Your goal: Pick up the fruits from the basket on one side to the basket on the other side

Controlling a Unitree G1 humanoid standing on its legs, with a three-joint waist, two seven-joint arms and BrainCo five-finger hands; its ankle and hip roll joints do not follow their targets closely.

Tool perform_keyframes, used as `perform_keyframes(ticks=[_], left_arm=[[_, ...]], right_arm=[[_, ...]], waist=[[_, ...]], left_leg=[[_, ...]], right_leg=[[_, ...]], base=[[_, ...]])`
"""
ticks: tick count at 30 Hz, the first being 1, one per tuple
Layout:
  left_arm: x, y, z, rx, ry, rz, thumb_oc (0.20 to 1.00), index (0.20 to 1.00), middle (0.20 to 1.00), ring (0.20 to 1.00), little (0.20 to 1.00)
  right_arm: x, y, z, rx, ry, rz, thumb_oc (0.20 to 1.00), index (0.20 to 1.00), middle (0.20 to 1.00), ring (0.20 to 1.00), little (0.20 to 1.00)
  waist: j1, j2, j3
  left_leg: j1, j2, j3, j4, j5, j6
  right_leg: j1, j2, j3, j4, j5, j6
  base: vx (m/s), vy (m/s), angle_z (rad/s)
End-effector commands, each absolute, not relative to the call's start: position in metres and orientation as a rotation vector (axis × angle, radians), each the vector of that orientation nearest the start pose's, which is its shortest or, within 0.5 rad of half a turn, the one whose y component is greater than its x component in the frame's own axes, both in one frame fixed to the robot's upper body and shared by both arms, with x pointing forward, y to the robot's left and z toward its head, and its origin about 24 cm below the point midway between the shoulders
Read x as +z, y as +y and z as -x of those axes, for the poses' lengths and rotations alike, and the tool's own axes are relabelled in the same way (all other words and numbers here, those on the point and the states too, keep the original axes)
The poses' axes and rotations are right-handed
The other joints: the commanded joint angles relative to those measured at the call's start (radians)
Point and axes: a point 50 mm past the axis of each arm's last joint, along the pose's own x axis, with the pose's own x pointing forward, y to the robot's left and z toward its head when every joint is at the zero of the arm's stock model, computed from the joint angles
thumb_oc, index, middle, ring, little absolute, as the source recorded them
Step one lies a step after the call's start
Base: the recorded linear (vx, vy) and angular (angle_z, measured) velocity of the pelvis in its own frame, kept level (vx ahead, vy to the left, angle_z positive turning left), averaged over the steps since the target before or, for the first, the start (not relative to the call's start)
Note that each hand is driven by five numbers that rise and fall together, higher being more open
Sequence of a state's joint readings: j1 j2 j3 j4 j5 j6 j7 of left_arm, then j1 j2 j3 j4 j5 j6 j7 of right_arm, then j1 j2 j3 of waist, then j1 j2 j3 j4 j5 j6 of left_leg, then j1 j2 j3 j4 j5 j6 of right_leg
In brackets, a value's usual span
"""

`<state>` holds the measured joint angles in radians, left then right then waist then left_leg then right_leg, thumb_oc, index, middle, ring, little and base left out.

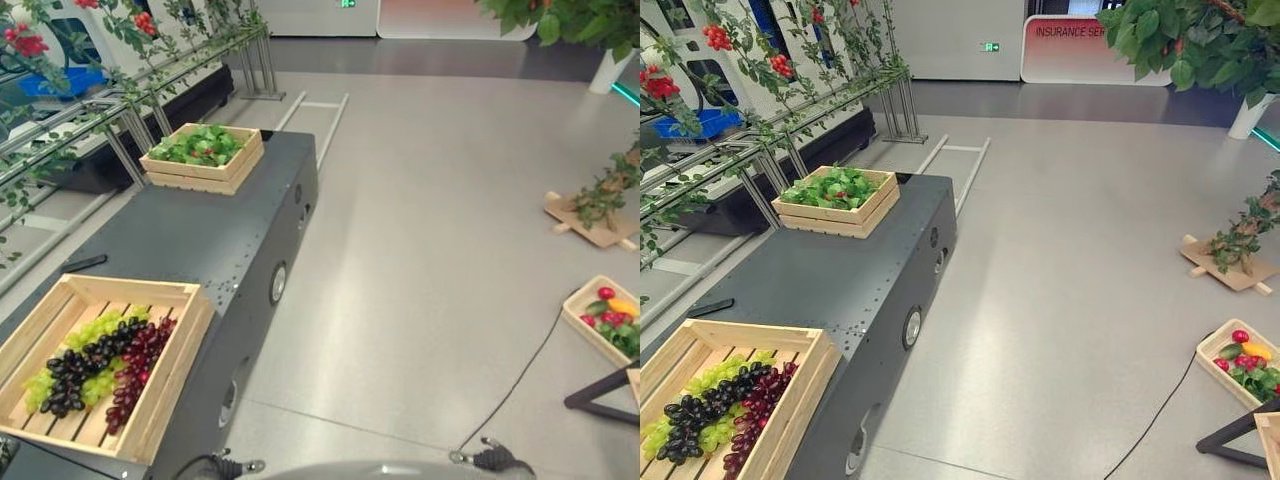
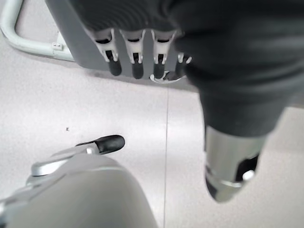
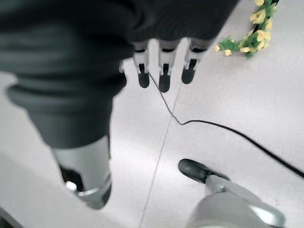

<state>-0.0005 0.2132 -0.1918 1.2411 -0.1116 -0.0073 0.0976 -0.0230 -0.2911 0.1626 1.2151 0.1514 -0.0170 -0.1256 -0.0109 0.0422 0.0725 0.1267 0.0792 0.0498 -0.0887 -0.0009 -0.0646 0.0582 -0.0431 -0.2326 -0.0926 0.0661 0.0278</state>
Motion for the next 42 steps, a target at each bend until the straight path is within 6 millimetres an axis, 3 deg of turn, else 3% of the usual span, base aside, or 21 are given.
perform_keyframes(ticks=[1, 7, 12, 13, 14, 15, 18, 19, 20, 21, 23, 27, 31, 32, 33, 35, 36, 38, 39, 41, 42], left_arm=[[-0.152, 0.245, -0.119, 0.218, 1.137, -0.290, 1.000, 1.000, 1.000, 1.000, 1.000], [-0.146, 0.246, -0.135, 0.244, 1.083, -0.288, 1.000, 1.000, 1.000, 1.000, 1.000], [-0.146, 0.237, -0.143, 0.215, 1.086, -0.291, 1.000, 1.000, 1.000, 1.000, 1.000], [-0.147, 0.235, -0.142, 0.204, 1.097, -0.293, 1.000, 1.000, 1.000, 1.000, 1.000], [-0.153, 0.242, -0.121, 0.208, 1.161, -0.259, 1.000, 1.000, 1.000, 1.000, 1.000], [-0.153, 0.242, -0.121, 0.208, 1.161, -0.259, 1.000, 1.000, 1.000, 1.000, 1.000], [-0.155, 0.242, -0.116, 0.205, 1.190, -0.253, 1.000, 1.000, 1.000, 1.000, 1.000], [-0.156, 0.242, -0.111, 0.211, 1.207, -0.249, 1.000, 1.000, 1.000, 1.000, 1.000], [-0.157, 0.244, -0.107, 0.220, 1.219, -0.246, 1.000, 1.000, 1.000, 1.000, 1.000], [-0.160, 0.252, -0.085, 0.260, 1.292, -0.286, 1.000, 1.000, 1.000, 1.000, 1.000], [-0.162, 0.246, -0.080, 0.273, 1.292, -0.258, 1.000, 1.000, 1.000, 1.000, 1.000], [-0.162, 0.248, -0.078, 0.277, 1.298, -0.266, 1.000, 1.000, 1.000, 1.000, 1.000], [-0.158, 0.253, -0.089, 0.264, 1.264, -0.300, 1.000, 1.000, 1.000, 1.000, 1.000], [-0.156, 0.257, -0.096, 0.271, 1.235, -0.303, 1.000, 1.000, 1.000, 1.000, 1.000], [-0.156, 0.256, -0.096, 0.271, 1.235, -0.303, 1.000, 1.000, 1.000, 1.000, 1.000], [-0.151, 0.261, -0.107, 0.281, 1.193, -0.329, 1.000, 1.000, 1.000, 1.000, 1.000], [-0.150, 0.262, -0.109, 0.275, 1.190, -0.340, 1.000, 1.000, 1.000, 1.000, 1.000], [-0.151, 0.262, -0.107, 0.272, 1.195, -0.342, 1.000, 1.000, 1.000, 1.000, 1.000], [-0.151, 0.261, -0.109, 0.260, 1.189, -0.349, 1.000, 1.000, 1.000, 1.000, 1.000], [-0.150, 0.261, -0.110, 0.253, 1.187, -0.359, 1.000, 1.000, 1.000, 1.000, 1.000], [-0.150, 0.261, -0.109, 0.247, 1.184, -0.368, 1.000, 1.000, 1.000, 1.000, 1.000]], right_arm=[[-0.137, -0.244, -0.155, -0.207, 0.995, 0.298, 1.000, 1.000, 1.000, 1.000, 1.000], [-0.130, -0.247, -0.168, -0.184, 0.951, 0.357, 1.000, 1.000, 1.000, 1.000, 1.000], [-0.134, -0.269, -0.147, -0.294, 1.045, 0.337, 1.000, 1.000, 1.000, 1.000, 1.000], [-0.135, -0.274, -0.142, -0.325, 1.064, 0.323, 1.000, 1.000, 1.000, 1.000, 1.000], [-0.130, -0.290, -0.139, -0.374, 1.065, 0.343, 1.000, 1.000, 1.000, 1.000, 1.000], [-0.130, -0.290, -0.139, -0.374, 1.065, 0.343, 1.000, 1.000, 1.000, 1.000, 1.000], [-0.129, -0.295, -0.137, -0.391, 1.074, 0.334, 1.000, 1.000, 1.000, 1.000, 1.000], [-0.130, -0.295, -0.134, -0.392, 1.085, 0.329, 1.000, 1.000, 1.000, 1.000, 1.000], [-0.131, -0.295, -0.131, -0.395, 1.095, 0.323, 1.000, 1.000, 1.000, 1.000, 1.000], [-0.133, -0.292, -0.129, -0.389, 1.099, 0.308, 1.000, 1.000, 1.000, 1.000, 1.000], [-0.138, -0.283, -0.124, -0.378, 1.113, 0.285, 1.000, 1.000, 1.000, 1.000, 1.000], [-0.145, -0.271, -0.119, -0.383, 1.148, 0.239, 1.000, 1.000, 1.000, 1.000, 1.000], [-0.143, -0.266, -0.128, -0.406, 1.113, 0.172, 1.000, 1.000, 1.000, 1.000, 1.000], [-0.142, -0.269, -0.129, -0.451, 1.096, 0.133, 1.000, 1.000, 1.000, 1.000, 1.000], [-0.142, -0.269, -0.129, -0.452, 1.095, 0.133, 1.000, 1.000, 1.000, 1.000, 1.000], [-0.137, -0.269, -0.142, -0.470, 1.045, 0.100, 1.000, 1.000, 1.000, 1.000, 1.000], [-0.136, -0.270, -0.144, -0.483, 1.038, 0.092, 1.000, 1.000, 1.000, 1.000, 1.000], [-0.136, -0.272, -0.142, -0.494, 1.043, 0.087, 1.000, 1.000, 1.000, 1.000, 1.000], [-0.135, -0.274, -0.142, -0.501, 1.039, 0.090, 1.000, 1.000, 1.000, 1.000, 1.000], [-0.135, -0.274, -0.142, -0.505, 1.034, 0.087, 1.000, 1.000, 1.000, 1.000, 1.000], [-0.135, -0.275, -0.140, -0.518, 1.026, 0.082, 1.000, 1.000, 1.000, 1.000, 1.000]], waist=[[-0.003, -0.052, 0.034], [0.008, -0.051, 0.070], [0.022, -0.039, 0.090], [0.021, -0.034, 0.092], [0.007, -0.024, 0.094], [0.007, -0.023, 0.095], [-0.019, -0.010, 0.081], [-0.015, -0.006, 0.078], [-0.009, -0.005, 0.075], [0.010, -0.007, 0.072], [0.023, -0.030, 0.067], [0.069, -0.074, 0.065], [0.085, -0.087, 0.075], [0.082, -0.081, 0.087], [0.081, -0.082, 0.088], [0.038, -0.045, 0.130], [0.016, -0.035, 0.142], [0.010, -0.032, 0.152], [-0.005, -0.037, 0.159], [-0.020, -0.039, 0.156], [-0.044, -0.043, 0.153]], left_leg=[[-0.009, 0.007, 0.001, 0.001, -0.043, 0.001], [-0.082, 0.012, -0.033, 0.041, -0.005, -0.009], [-0.219, -0.028, -0.123, 0.098, 0.044, -0.019], [-0.236, -0.031, -0.101, 0.119, 0.045, -0.019], [-0.261, 0.023, 0.061, 0.149, 0.057, -0.026], [-0.261, 0.024, 0.061, 0.150, 0.057, -0.026], [-0.229, 0.104, 0.293, 0.153, 0.059, -0.044], [-0.216, 0.110, 0.298, 0.138, 0.064, -0.048], [-0.207, 0.106, 0.288, 0.111, 0.064, -0.048], [-0.199, 0.072, 0.237, 0.088, 0.052, -0.035], [-0.190, 0.033, 0.199, 0.063, 0.035, -0.015], [-0.191, -0.014, 0.180, 0.055, 0.010, 0.024], [-0.202, -0.046, 0.165, 0.063, -0.011, 0.059], [-0.174, -0.074, 0.134, 0.053, -0.028, 0.089], [-0.173, -0.078, 0.134, 0.052, -0.029, 0.091], [-0.122, -0.091, 0.067, 0.010, -0.010, 0.113], [-0.100, -0.098, 0.031, 0.001, -0.012, 0.111], [-0.080, -0.105, 0.014, 0.001, -0.022, 0.109], [-0.061, -0.122, -0.015, 0.001, -0.044, 0.107], [-0.053, -0.132, -0.042, 0.001, -0.053, 0.109], [-0.026, -0.148, -0.095, 0.001, -0.064, 0.111]], right_leg=[[0.000, -0.029, 0.080, 0.005, -0.033, 0.086], [-0.021, -0.028, 0.058, 0.005, -0.035, 0.072], [-0.043, -0.064, -0.047, 0.005, -0.034, 0.062], [-0.043, -0.080, -0.073, 0.005, -0.034, 0.064], [-0.040, -0.121, -0.152, 0.005, -0.026, 0.076], [-0.040, -0.121, -0.151, 0.005, -0.027, 0.076], [-0.020, -0.131, -0.211, 0.005, -0.037, 0.090], [-0.014, -0.131, -0.221, 0.005, -0.039, 0.090], [-0.006, -0.133, -0.237, 0.005, -0.038, 0.095], [0.001, -0.141, -0.250, 0.005, -0.034, 0.102], [0.018, -0.156, -0.260, 0.005, -0.026, 0.109], [0.049, -0.199, -0.288, 0.022, -0.016, 0.123], [0.004, -0.251, -0.282, 0.171, -0.040, 0.132], [-0.038, -0.284, -0.243, 0.324, -0.018, 0.131], [-0.041, -0.290, -0.241, 0.332, -0.022, 0.134], [-0.240, -0.153, -0.042, 0.451, -0.032, 0.091], [-0.304, -0.084, 0.028, 0.422, -0.049, 0.079], [-0.312, -0.080, 0.040, 0.382, -0.043, 0.079], [-0.315, -0.082, 0.058, 0.244, 0.009, 0.093], [-0.341, -0.060, 0.103, 0.191, 0.043, 0.103], [-0.372, -0.022, 0.208, 0.160, 0.080, 0.121]], base=[[-0.05, -0.069, -0.19], [-0.11, -0.101, -0.03], [-0.11, -0.065, 0.72], [-0.14, 0.082, 1.13], [-0.11, 0.086, 1.05], [-0.08, 0.098, 1.28], [0.04, 0.065, 0.94], [0.00, 0.120, 0.70], [0.05, 0.157, 0.66], [0.10, 0.196, 0.80], [0.10, 0.132, 0.50], [0.09, 0.195, 0.65], [0.07, 0.230, 0.32], [0.12, 0.206, 0.37], [0.17, 0.343, 0.76], [0.14, 0.222, 0.77], [0.21, 0.113, 0.74], [0.19, 0.021, 0.82], [0.24, -0.052, 0.65], [0.27, -0.054, 0.67], [0.20, -0.036, 0.63]])
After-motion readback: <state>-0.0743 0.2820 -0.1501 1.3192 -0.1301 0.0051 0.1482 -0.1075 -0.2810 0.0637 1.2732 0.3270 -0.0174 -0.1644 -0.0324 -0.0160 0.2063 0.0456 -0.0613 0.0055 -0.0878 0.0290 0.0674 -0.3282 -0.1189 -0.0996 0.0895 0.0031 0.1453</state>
